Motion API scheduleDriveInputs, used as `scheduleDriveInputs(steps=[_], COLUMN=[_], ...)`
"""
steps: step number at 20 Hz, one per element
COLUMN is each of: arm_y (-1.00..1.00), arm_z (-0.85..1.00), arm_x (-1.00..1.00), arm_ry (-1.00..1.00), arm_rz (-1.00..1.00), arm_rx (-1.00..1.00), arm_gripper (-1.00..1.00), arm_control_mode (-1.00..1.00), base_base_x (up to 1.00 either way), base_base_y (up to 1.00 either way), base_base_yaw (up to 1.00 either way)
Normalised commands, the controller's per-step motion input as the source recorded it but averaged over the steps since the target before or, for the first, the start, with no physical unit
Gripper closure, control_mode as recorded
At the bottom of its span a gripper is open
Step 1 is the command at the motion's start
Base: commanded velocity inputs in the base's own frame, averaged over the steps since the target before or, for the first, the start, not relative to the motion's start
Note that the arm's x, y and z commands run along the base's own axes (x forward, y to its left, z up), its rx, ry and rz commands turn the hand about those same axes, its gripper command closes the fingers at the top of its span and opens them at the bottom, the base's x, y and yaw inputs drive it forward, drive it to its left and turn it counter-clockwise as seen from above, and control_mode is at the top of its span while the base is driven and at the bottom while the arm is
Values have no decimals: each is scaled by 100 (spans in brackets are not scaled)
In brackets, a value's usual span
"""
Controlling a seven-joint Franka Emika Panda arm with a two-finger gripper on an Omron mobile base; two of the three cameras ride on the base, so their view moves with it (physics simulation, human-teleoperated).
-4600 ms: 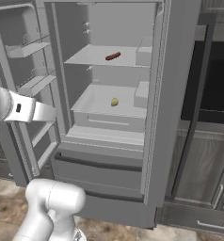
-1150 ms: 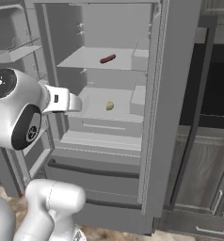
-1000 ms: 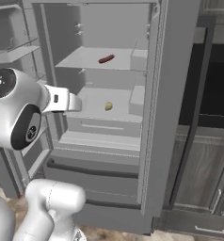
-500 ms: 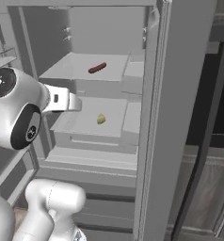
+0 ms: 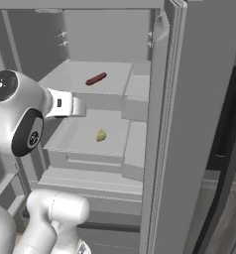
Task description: Retrieve the sausage and cheese from the fridge and place them on the cutting board on the counter.
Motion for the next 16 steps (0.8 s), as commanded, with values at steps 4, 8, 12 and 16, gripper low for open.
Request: scheduleDriveInputs(steps=[4, 8, 12, 16], arm_y=[0, 0, 0, 0], arm_z=[0, 0, -8, -36], arm_x=[0, 0, 3, 1], arm_ry=[0, 0, 5, 20], arm_rz=[0, 0, 0, -7], arm_rx=[0, 0, 0, 3], arm_gripper=[-100, -100, -100, -100], arm_control_mode=[100, 100, -100, -100], base_base_x=[59, 36, 20, 0], base_base_y=[0, 0, 0, 0], base_base_yaw=[-3, -2, 0, 0])
